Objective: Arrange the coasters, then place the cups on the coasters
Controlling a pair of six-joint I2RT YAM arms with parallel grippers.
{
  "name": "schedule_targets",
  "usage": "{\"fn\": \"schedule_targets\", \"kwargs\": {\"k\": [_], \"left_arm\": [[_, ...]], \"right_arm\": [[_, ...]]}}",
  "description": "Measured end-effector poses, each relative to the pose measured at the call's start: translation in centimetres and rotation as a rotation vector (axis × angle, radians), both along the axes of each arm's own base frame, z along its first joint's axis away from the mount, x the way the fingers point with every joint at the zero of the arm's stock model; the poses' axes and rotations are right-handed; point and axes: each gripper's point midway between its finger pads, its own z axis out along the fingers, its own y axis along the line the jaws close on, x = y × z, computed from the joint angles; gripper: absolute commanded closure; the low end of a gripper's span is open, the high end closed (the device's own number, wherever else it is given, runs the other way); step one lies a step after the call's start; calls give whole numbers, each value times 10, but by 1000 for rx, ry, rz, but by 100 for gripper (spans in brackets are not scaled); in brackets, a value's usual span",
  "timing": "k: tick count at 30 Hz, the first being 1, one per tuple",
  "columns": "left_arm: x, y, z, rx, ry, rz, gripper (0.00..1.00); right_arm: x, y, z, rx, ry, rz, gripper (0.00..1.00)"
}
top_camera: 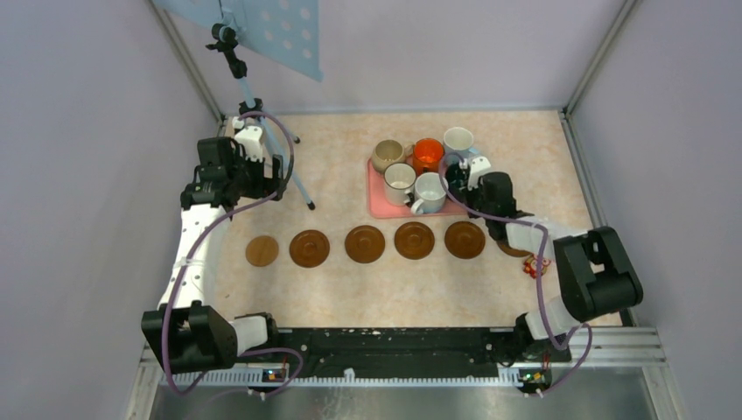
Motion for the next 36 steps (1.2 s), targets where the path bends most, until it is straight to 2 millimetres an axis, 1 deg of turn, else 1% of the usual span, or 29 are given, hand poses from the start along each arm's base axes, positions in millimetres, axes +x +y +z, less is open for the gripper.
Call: {"fn": "schedule_targets", "kwargs": {"k": [2,6,12,13,16,19,22,26,28,30,32,36], "left_arm": [[0,0,0,-1,0,0,1],[0,0,0,-3,0,3,1],[1,0,1,-23,-1,25,1],[1,0,1,-27,-1,30,1],[1,-1,2,-46,4,52,1],[0,0,3,-67,5,80,1],[-1,5,9,-91,-7,117,1],[-6,25,20,-129,-36,209,1],[-10,35,27,-139,-57,254,1],[-17,48,34,-152,-84,310,1],[-24,60,39,-162,-104,363,1],[-40,79,40,-180,-122,456,1]], "right_arm": [[-6,-2,3,-1,-1,0,100],[-19,-5,20,10,-13,1,100],[-35,-3,62,65,-70,12,100],[-37,-2,67,71,-73,16,100],[-43,2,83,92,-78,35,100],[-46,13,99,105,-84,61,100],[-51,42,119,116,-102,135,100],[-65,90,144,142,-134,265,100],[-73,118,156,157,-149,335,100],[-79,139,160,170,-150,384,100],[-85,164,159,175,-139,432,100],[-94,212,142,170,-85,501,100]]}}
